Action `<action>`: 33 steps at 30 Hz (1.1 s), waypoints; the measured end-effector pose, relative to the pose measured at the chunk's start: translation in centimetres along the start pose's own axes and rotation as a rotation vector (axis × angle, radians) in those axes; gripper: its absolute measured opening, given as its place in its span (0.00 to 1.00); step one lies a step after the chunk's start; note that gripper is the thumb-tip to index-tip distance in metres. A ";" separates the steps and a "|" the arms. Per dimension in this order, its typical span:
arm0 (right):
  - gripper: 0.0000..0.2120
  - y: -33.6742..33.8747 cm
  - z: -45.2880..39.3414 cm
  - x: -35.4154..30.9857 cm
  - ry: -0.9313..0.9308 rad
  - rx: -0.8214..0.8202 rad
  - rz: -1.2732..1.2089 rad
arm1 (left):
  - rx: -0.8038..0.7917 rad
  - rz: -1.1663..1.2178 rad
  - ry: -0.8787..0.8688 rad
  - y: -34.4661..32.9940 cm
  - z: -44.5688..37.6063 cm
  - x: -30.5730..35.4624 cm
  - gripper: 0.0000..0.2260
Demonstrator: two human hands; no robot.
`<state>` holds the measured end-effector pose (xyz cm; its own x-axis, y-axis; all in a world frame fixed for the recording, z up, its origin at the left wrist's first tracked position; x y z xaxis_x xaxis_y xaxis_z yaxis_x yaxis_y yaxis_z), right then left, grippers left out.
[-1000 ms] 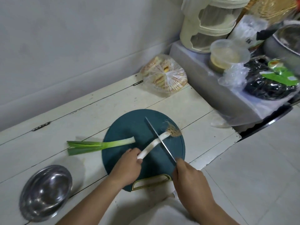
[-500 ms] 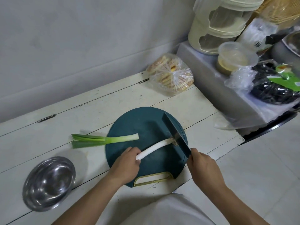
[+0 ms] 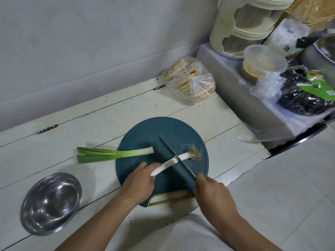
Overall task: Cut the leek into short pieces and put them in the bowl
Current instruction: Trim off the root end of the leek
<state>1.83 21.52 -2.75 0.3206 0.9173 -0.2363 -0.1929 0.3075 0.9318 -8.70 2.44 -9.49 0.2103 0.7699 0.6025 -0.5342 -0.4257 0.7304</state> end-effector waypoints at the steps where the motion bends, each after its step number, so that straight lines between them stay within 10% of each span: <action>1: 0.05 -0.1 -0.1 -0.1 -0.006 -0.008 0.001 | 0.001 -0.002 -0.003 0.0 0.0 -0.1 0.20; 33: 0.11 0.4 -2.4 3.6 -0.200 -0.039 -0.005 | -0.002 0.017 0.023 0.0 0.0 -0.4 0.20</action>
<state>0.67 25.58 -3.92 0.4985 0.8484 -0.1782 -0.2253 0.3253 0.9184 -8.80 2.10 -9.74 0.1820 0.7734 0.6072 -0.5391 -0.4379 0.7194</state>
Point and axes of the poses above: each hand's wrist, its own z-axis away from the middle knuckle, its own y-axis out of the back of the hand, x = y × z, the point moved 4 cm from there along -z, towards the middle knuckle, and after that the axes turned 4 degrees about -y, right-handed, at the moved point
